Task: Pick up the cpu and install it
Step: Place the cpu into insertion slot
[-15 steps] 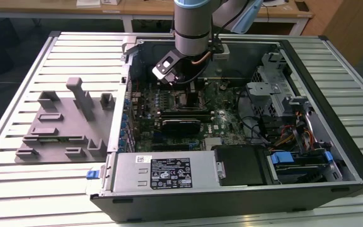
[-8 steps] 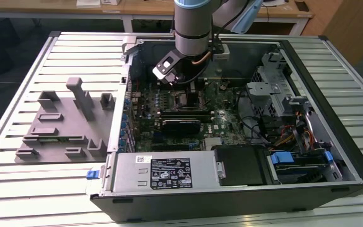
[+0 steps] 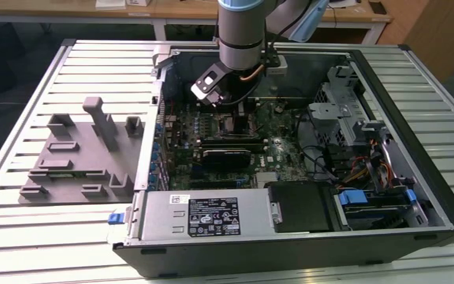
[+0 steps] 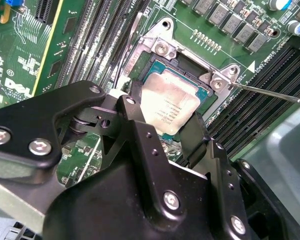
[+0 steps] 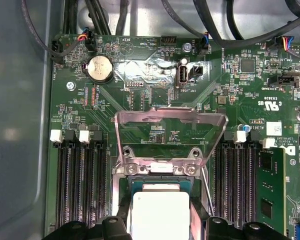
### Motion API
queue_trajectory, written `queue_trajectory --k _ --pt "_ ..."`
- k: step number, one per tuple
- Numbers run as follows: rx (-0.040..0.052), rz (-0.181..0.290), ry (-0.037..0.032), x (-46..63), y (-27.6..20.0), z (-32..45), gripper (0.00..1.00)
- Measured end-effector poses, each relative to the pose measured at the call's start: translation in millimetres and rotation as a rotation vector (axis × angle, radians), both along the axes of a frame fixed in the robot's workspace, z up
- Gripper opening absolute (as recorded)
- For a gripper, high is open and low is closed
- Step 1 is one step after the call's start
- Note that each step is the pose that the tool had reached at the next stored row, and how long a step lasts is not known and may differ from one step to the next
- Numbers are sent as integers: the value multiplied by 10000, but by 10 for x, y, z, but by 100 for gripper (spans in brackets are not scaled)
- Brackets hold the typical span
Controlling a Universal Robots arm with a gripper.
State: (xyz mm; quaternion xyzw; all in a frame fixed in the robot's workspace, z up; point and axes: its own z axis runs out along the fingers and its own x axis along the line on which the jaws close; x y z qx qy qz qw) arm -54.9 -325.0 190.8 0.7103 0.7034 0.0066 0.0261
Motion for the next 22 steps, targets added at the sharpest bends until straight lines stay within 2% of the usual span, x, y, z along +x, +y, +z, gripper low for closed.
queue_trajectory --k 7,8,12,20,22 --pt "11 1 -6 2 2 -3 55" --pt "9 1 -5 1 1 -3 62" --pt "2 1 0 0 0 2 62" --pt "4 1 -1 0 0 144 62" --pt "5 1 -2 1 1 151 62"
